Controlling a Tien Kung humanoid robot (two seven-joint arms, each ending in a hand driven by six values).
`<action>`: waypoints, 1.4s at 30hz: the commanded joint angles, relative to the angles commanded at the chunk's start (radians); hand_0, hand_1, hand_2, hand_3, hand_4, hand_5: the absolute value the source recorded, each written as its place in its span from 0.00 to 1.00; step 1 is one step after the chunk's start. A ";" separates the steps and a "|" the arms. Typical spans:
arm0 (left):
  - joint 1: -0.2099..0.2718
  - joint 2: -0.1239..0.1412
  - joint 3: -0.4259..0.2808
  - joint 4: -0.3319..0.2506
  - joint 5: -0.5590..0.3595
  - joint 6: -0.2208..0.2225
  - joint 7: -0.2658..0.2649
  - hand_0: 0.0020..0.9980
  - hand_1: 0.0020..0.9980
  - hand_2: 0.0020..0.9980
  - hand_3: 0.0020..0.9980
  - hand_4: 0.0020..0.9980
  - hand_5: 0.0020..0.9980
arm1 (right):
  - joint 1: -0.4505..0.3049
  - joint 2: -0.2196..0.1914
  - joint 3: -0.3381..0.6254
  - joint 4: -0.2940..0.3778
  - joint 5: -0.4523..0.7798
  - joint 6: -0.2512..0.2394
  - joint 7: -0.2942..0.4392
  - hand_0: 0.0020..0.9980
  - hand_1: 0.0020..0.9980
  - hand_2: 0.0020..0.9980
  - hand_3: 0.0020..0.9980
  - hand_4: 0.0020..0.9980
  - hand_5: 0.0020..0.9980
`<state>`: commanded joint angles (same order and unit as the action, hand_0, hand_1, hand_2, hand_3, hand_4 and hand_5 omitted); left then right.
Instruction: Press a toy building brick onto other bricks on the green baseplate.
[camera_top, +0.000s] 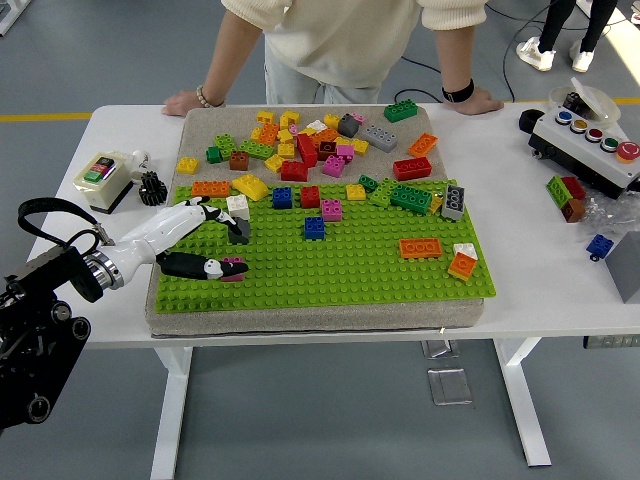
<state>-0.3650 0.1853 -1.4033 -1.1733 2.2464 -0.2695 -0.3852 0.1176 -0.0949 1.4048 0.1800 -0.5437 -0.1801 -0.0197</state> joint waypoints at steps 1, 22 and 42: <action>-0.003 0.001 -0.002 -0.003 -0.009 0.004 0.001 0.97 0.76 0.75 0.68 1.00 0.68 | 0.001 0.000 0.000 0.000 0.000 0.001 -0.001 0.73 0.66 0.71 0.58 0.92 0.50; -0.070 0.007 0.005 0.016 -0.067 0.048 0.013 0.89 0.73 0.72 0.66 1.00 0.58 | 0.012 -0.005 -0.015 0.000 -0.010 0.015 -0.014 0.73 0.66 0.71 0.58 0.92 0.50; -0.123 -0.002 0.023 0.049 -0.084 0.055 0.018 0.87 0.72 0.71 0.65 1.00 0.52 | 0.017 -0.003 -0.011 0.000 -0.008 0.008 -0.012 0.73 0.66 0.71 0.58 0.92 0.50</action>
<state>-0.4878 0.1831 -1.3807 -1.1248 2.1625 -0.2150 -0.3667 0.1345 -0.0979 1.3934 0.1800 -0.5513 -0.1717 -0.0319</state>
